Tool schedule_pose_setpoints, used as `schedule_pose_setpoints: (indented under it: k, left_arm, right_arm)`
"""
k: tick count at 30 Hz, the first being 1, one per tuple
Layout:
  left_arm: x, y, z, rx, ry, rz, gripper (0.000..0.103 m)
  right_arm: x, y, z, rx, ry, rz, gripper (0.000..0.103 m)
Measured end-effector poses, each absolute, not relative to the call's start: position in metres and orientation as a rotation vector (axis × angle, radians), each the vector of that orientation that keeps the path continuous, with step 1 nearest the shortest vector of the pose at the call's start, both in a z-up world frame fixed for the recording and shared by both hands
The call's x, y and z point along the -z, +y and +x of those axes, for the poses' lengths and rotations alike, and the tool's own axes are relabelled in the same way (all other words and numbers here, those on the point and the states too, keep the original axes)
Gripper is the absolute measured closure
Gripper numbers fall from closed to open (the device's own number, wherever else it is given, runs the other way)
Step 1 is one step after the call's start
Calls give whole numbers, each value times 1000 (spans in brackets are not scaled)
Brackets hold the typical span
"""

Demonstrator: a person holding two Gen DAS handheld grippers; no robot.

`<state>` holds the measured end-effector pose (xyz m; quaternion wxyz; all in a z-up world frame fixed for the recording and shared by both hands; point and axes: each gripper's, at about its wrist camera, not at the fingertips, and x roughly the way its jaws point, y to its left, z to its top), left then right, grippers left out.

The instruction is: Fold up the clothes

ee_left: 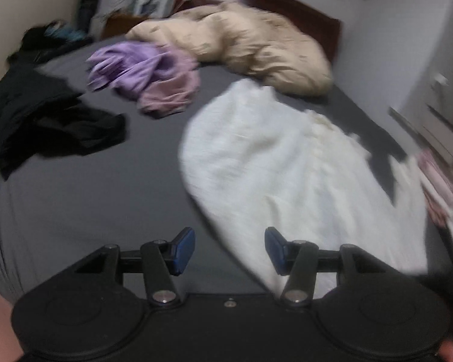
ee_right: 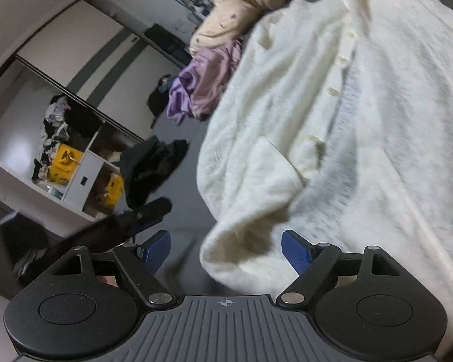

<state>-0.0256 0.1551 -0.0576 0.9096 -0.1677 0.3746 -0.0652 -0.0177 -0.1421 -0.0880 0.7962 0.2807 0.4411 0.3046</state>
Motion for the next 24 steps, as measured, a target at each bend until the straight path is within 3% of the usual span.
schedule_pose_setpoints:
  k: [10, 12, 14, 15, 17, 18, 19, 24]
  left_arm:
    - [103, 193, 54, 81, 909, -707, 55]
    - [111, 192, 60, 77, 898, -745, 60]
    - [115, 192, 64, 86, 876, -784, 66]
    - [118, 192, 66, 93, 868, -808, 75]
    - [127, 192, 70, 101, 864, -866, 85]
    - [128, 192, 69, 98, 852, -881, 93]
    - [127, 192, 67, 96, 832, -889, 95]
    - [101, 190, 55, 81, 725, -817, 99]
  right_arm:
    - [117, -105, -14, -687, 955, 520, 23]
    - [122, -103, -14, -691, 928, 528, 30]
    - [126, -102, -12, -677, 920, 531, 55]
    - [128, -104, -11, -674, 920, 543, 60]
    - [133, -113, -9, -681, 931, 633, 77]
    - [136, -119, -8, -683, 936, 691, 81]
    - [137, -126, -8, -682, 934, 746, 83]
    - [152, -165, -7, -697, 924, 1187, 83]
